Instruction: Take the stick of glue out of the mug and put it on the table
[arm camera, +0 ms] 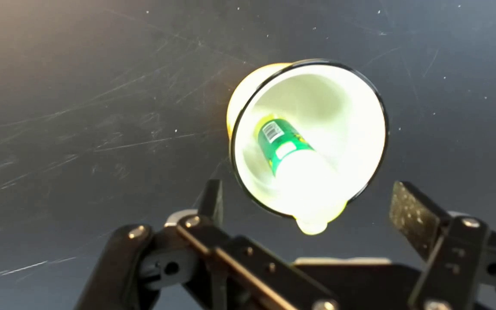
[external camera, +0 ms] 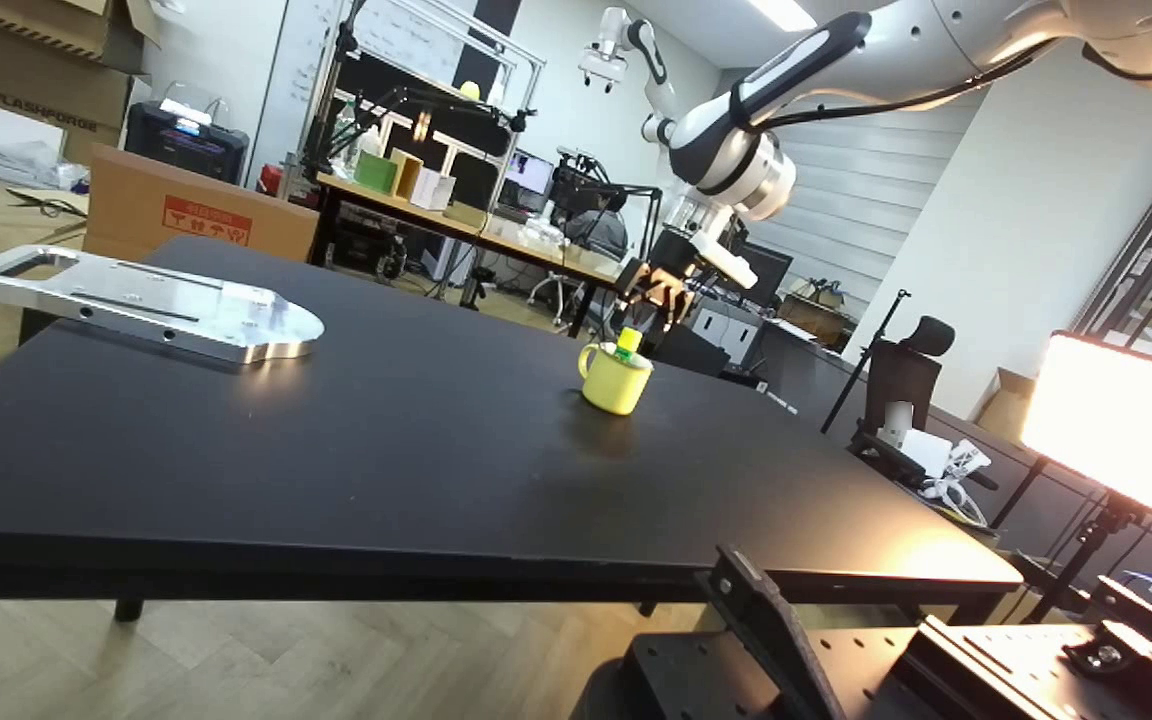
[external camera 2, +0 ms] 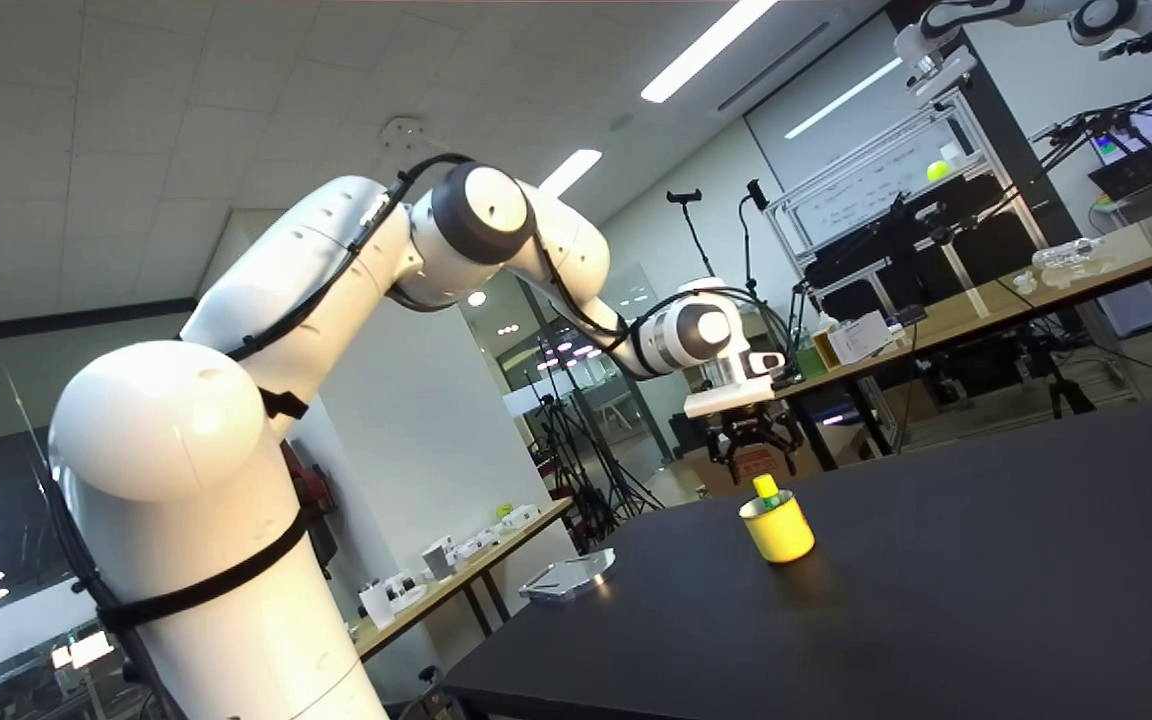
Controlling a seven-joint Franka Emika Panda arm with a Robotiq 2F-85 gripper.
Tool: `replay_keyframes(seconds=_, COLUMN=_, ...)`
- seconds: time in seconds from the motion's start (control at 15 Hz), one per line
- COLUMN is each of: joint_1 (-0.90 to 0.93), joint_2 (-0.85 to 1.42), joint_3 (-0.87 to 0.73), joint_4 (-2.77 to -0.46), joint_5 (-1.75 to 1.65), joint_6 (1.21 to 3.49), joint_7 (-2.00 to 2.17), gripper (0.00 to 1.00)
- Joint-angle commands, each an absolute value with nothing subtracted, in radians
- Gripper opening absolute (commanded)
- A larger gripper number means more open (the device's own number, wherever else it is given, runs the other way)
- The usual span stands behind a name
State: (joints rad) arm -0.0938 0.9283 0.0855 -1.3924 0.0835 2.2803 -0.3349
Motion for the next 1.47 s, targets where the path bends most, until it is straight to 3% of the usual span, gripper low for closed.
replay_keyframes(seconds=0.0, joint_1=-0.102, joint_2=0.990, joint_3=0.102, joint_4=-1.302, joint_5=0.087, joint_6=2.240, joint_7=-0.330, gripper=0.73)
replay_keyframes(seconds=0.6, joint_1=-0.101, joint_2=1.001, joint_3=0.113, joint_4=-1.268, joint_5=0.100, joint_6=2.207, joint_7=-0.318, gripper=0.11)
replay_keyframes(seconds=1.0, joint_1=-0.102, joint_2=0.870, joint_3=0.105, joint_4=-1.381, joint_5=0.110, joint_6=2.241, joint_7=-0.289, gripper=0.09)
replay_keyframes(seconds=1.4, joint_1=-0.089, joint_2=0.590, joint_3=0.079, joint_4=-1.664, joint_5=0.102, joint_6=2.358, joint_7=-0.238, gripper=0.09)
